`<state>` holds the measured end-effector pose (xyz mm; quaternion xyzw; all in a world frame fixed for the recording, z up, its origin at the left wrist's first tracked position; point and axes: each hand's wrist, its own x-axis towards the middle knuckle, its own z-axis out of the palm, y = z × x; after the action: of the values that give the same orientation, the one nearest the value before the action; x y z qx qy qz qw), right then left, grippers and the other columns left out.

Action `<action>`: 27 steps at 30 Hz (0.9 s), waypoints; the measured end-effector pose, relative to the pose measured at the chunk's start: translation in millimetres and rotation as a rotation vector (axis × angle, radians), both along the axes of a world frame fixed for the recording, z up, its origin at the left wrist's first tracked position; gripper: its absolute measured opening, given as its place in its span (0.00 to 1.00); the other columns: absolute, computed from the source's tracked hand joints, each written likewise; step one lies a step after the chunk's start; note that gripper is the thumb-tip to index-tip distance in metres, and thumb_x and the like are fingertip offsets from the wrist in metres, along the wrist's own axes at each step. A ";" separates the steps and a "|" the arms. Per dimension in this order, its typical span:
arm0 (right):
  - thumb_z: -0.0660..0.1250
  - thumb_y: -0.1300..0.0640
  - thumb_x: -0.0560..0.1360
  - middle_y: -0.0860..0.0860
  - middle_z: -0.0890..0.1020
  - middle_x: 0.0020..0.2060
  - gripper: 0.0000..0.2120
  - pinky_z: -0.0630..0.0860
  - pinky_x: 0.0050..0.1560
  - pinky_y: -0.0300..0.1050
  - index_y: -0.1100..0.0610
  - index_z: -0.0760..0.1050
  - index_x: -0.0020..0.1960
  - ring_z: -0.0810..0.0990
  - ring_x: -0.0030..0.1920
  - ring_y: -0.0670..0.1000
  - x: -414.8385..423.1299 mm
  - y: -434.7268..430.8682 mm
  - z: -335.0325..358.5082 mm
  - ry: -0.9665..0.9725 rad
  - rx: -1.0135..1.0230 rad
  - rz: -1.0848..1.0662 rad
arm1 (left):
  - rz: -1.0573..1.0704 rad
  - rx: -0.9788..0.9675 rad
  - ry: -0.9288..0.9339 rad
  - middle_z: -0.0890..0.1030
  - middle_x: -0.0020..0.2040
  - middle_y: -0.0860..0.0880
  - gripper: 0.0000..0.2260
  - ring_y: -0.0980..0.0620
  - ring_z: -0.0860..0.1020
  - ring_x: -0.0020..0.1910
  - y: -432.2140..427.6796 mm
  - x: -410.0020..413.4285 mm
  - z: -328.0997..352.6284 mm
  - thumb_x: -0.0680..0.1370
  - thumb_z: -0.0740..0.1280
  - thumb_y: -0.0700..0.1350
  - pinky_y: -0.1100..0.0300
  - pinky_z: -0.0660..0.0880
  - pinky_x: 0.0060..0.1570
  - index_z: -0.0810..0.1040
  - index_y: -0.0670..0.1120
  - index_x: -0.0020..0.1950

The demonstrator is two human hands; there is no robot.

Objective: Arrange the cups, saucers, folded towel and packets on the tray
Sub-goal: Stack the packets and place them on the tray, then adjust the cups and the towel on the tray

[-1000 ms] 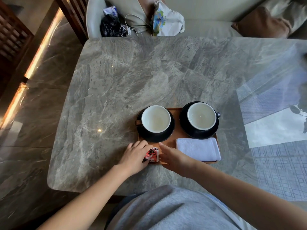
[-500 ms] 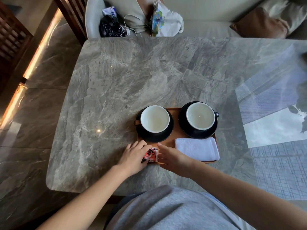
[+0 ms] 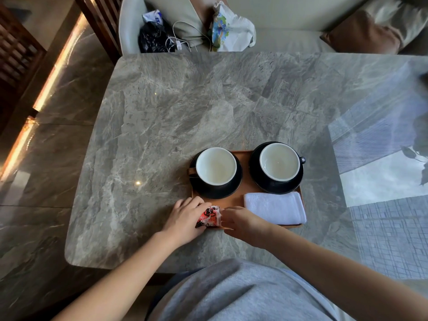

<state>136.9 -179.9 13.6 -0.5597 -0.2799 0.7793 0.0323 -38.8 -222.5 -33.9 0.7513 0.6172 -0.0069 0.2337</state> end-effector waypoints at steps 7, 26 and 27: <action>0.59 0.58 0.80 0.52 0.73 0.62 0.21 0.69 0.62 0.45 0.55 0.61 0.71 0.72 0.60 0.49 10.1 11.1 -2.2 -0.108 0.366 -0.096 | 0.255 0.238 -0.222 0.77 0.52 0.51 0.16 0.52 0.76 0.52 -1.8 -0.9 10.3 0.72 0.68 0.49 0.63 0.67 0.55 0.74 0.47 0.58; 0.55 0.62 0.77 0.49 0.80 0.61 0.23 0.75 0.46 0.49 0.41 0.71 0.65 0.80 0.56 0.59 -37.0 143.0 -7.2 -0.624 1.499 0.892 | 1.315 -0.169 -1.211 0.75 0.57 0.49 0.13 0.52 0.79 0.46 54.4 49.9 28.1 0.77 0.65 0.39 0.56 0.73 0.44 0.66 0.48 0.58; 0.56 0.64 0.76 0.51 0.80 0.59 0.24 0.75 0.46 0.50 0.42 0.71 0.65 0.80 0.54 0.60 -35.1 141.2 -7.6 -0.627 1.487 0.877 | 1.291 -0.164 -1.190 0.75 0.57 0.49 0.12 0.51 0.78 0.48 55.6 45.7 27.3 0.77 0.64 0.39 0.58 0.73 0.42 0.67 0.49 0.58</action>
<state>101.8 -38.7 6.0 -0.4243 -0.8924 0.1536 0.0082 6.9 -166.9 -6.6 0.1159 0.6946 0.4748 0.5279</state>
